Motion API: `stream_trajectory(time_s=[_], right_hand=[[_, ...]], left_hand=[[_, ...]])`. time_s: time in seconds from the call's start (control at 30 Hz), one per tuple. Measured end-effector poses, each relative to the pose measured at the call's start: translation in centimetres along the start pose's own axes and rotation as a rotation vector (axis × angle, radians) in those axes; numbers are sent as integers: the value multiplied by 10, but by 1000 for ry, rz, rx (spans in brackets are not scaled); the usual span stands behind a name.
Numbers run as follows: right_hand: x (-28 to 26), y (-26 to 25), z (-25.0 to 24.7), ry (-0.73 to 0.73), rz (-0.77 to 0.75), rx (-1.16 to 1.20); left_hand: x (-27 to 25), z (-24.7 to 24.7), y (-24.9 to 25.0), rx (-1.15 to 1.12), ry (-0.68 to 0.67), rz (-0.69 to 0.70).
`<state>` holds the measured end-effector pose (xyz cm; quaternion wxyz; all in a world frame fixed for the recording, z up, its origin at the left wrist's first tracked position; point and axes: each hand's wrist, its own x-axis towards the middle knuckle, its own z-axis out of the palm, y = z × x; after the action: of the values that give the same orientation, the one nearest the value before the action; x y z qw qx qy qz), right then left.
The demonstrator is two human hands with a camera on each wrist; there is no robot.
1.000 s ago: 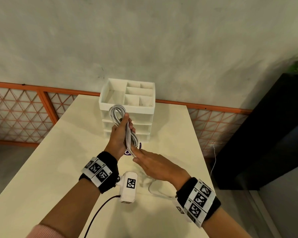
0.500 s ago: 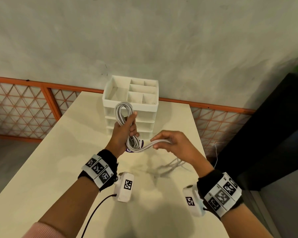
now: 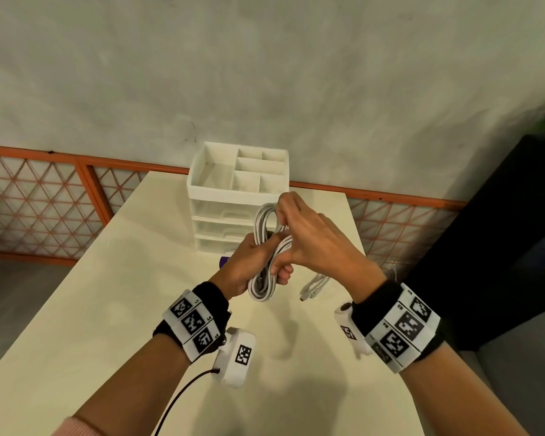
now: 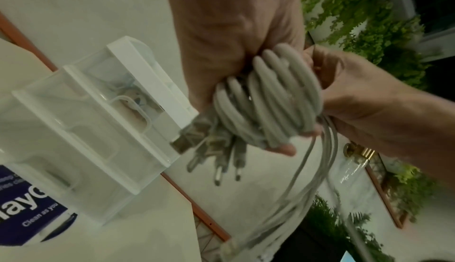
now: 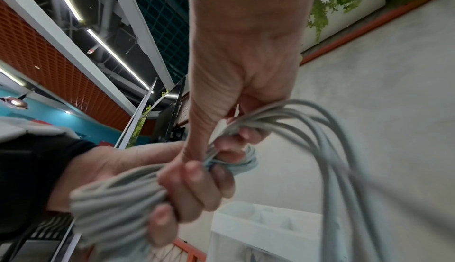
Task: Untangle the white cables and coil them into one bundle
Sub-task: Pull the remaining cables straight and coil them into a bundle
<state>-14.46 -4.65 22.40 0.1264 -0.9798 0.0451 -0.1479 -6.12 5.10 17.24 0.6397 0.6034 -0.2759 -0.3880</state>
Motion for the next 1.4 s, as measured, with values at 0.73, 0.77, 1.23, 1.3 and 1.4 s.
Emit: stream_trajectory(time_s=[0.73,0.77,1.23,1.3,1.4], right_hand=[[-3,25,2,-159,199,593],[-1,24,3,-160,209,615],[14,37,20,-59,373,624],[9,47,20,27,407,659],[-5,56,27,116,404,866]], left_hand=[[-2,1,-37,211,-14,-143],[-3,3,-38,184,-27,-175],[-16,-12,-39,213,-181,-124],[-16,-16,-38,192,-146,-111],[-15,-19,-35,119,-60,-70]])
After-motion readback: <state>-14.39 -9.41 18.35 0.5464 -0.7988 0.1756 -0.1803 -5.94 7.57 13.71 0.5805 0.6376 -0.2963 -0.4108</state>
